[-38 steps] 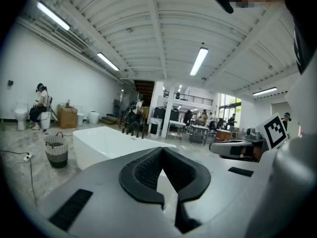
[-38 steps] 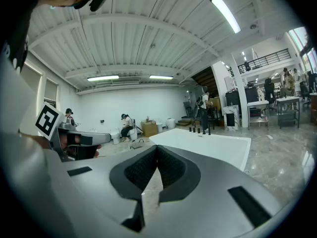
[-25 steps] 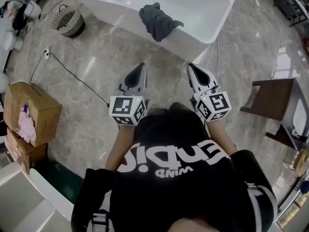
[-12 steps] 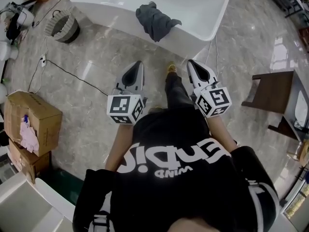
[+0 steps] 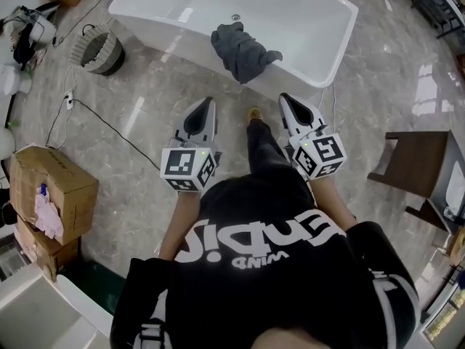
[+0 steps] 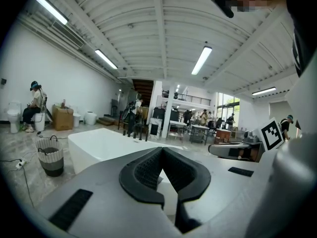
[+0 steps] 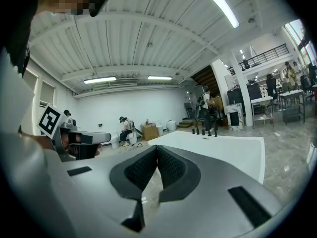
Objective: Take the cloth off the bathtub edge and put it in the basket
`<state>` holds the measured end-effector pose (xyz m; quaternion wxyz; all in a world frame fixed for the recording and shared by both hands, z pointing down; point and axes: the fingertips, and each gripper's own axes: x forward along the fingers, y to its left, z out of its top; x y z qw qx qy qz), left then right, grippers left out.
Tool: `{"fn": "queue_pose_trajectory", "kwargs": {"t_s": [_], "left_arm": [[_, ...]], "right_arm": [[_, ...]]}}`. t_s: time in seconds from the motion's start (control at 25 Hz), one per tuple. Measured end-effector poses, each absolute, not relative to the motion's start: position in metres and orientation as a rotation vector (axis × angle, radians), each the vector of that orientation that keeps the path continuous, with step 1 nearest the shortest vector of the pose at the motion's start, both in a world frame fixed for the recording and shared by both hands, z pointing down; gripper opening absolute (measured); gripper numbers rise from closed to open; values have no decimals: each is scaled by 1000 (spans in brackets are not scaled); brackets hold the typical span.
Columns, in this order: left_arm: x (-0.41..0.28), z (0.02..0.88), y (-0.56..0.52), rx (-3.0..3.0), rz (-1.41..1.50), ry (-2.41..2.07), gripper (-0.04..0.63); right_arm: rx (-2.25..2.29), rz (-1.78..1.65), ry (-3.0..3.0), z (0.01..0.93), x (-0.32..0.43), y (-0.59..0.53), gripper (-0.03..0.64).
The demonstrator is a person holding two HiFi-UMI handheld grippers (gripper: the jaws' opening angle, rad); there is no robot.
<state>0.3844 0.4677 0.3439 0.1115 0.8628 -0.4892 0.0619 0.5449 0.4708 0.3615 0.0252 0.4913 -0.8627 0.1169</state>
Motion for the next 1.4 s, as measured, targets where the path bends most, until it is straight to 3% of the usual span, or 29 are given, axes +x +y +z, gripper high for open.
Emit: {"fn": "queue_pose_trajectory", "kwargs": {"t_s": [0.76,1.4], "left_arm": [[421,311,220,2488,185,-1548,12],[410,305,144,2516,178,-1495,12]], "right_arm": [[1285,343,-2783,329,566,211,14],[1331,364,-2774,324,541,134,14]]}}
